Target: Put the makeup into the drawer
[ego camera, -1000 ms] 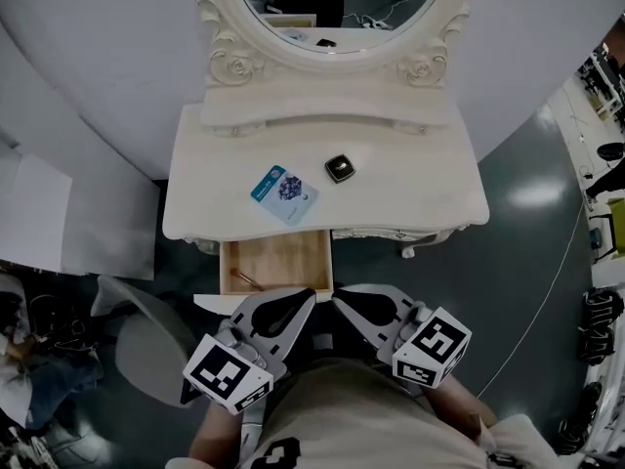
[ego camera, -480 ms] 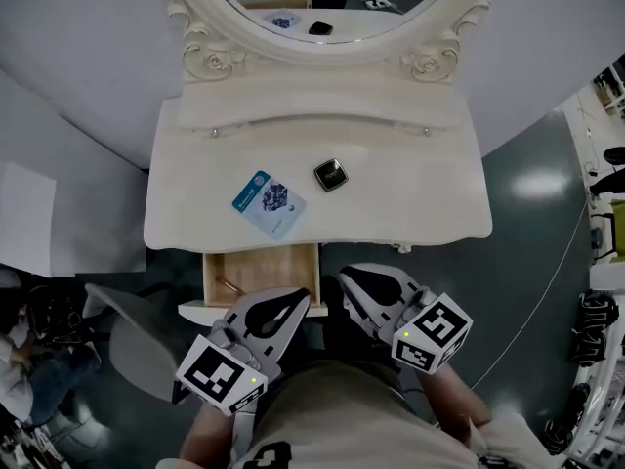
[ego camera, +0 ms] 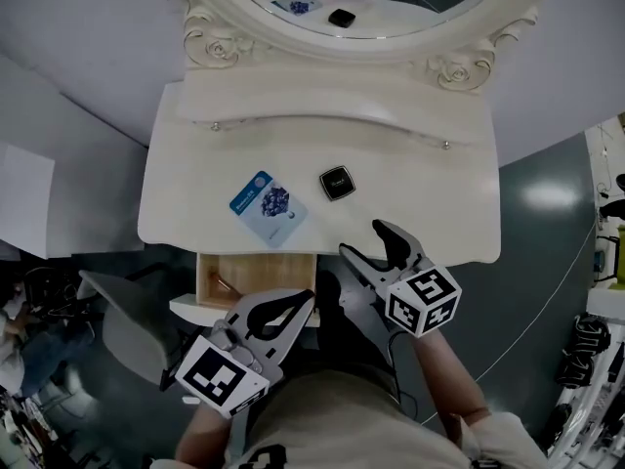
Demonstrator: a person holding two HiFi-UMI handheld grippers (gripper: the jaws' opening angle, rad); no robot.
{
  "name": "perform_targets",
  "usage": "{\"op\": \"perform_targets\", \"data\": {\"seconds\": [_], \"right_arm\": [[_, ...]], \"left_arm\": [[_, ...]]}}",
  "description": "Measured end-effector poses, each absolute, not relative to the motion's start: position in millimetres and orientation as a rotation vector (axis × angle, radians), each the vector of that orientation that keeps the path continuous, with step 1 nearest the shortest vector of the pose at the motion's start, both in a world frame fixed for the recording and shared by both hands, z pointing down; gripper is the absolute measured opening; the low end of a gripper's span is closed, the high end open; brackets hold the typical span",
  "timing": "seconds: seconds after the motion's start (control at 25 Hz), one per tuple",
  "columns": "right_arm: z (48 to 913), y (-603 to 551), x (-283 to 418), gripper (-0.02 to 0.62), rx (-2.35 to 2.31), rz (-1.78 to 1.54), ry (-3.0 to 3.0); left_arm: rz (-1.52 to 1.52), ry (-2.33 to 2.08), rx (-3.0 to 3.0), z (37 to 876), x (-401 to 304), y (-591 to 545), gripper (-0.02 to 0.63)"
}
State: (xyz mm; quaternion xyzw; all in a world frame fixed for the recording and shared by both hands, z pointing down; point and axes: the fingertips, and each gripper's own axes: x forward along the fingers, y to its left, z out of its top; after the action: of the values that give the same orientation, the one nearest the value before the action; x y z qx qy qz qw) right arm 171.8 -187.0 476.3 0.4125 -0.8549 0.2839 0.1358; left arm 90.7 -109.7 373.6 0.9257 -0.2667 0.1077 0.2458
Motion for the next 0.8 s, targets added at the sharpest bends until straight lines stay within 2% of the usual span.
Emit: {"op": "perform_targets", "data": {"seconds": [0.52, 0.8], "right_arm": [[562, -271, 175, 0.336, 1.139, 0.638, -2.285], [582, -291, 162, 0.342, 1.106, 0.618, -2.253]], "left_arm": [[0.312, -0.812, 2.48, 383, 101, -126, 0.054], [0.343, -0.843, 2.448, 389, 98, -123, 0.054]]}}
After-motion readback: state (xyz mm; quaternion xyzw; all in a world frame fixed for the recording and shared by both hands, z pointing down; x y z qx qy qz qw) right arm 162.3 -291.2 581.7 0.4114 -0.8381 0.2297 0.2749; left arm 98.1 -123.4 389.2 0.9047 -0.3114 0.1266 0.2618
